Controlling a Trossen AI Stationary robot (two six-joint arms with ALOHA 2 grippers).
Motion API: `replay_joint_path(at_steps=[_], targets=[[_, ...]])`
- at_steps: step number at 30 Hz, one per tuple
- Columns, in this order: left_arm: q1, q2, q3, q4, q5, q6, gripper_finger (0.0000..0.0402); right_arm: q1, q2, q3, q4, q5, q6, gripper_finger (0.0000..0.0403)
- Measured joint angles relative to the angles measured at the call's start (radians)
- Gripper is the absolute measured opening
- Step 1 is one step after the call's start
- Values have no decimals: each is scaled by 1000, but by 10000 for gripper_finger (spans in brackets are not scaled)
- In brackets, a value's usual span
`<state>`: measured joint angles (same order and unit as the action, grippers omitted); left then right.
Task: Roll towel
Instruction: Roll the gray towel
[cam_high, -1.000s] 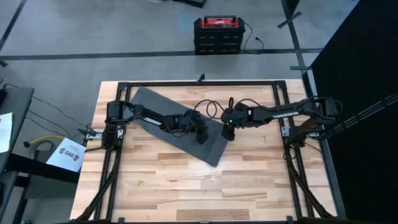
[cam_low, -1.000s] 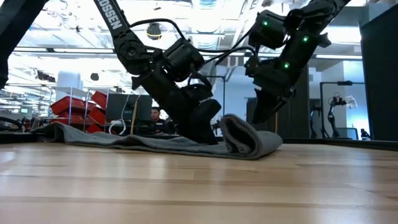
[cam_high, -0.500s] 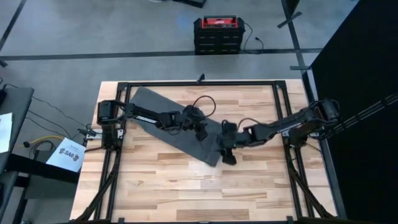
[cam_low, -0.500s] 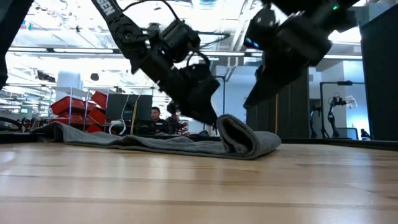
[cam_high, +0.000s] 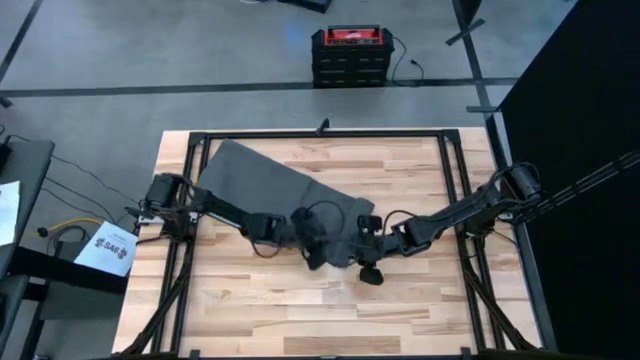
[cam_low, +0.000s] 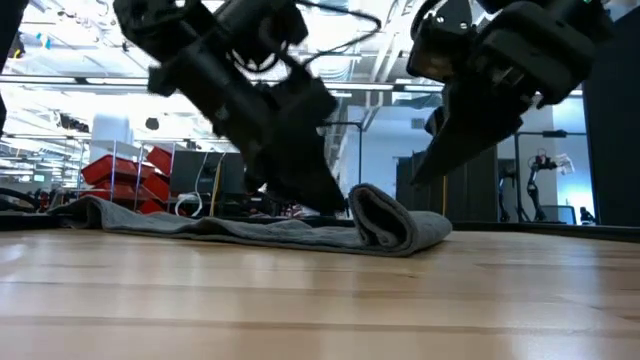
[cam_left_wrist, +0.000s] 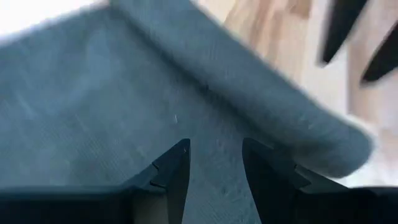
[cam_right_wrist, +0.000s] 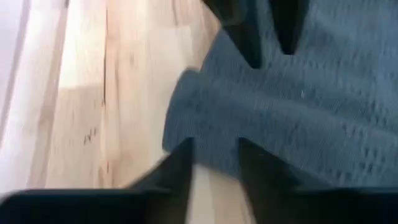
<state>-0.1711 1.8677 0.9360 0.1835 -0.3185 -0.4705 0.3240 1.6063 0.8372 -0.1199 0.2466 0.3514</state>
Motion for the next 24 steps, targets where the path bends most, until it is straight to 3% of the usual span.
replay_joint_path(at_steps=[2,6,14,24], targets=[[-13,46,1,22,-18,-40,133,4,14,0,36,6,-5,21],[-19,101,4,78,-28,-97,134,-7,66,0,109,-2,-15,3],[-31,114,3,109,-46,-108,134,-46,167,17,173,-15,-47,0],[-31,115,3,102,-51,-108,133,-76,183,30,196,-18,-91,0]])
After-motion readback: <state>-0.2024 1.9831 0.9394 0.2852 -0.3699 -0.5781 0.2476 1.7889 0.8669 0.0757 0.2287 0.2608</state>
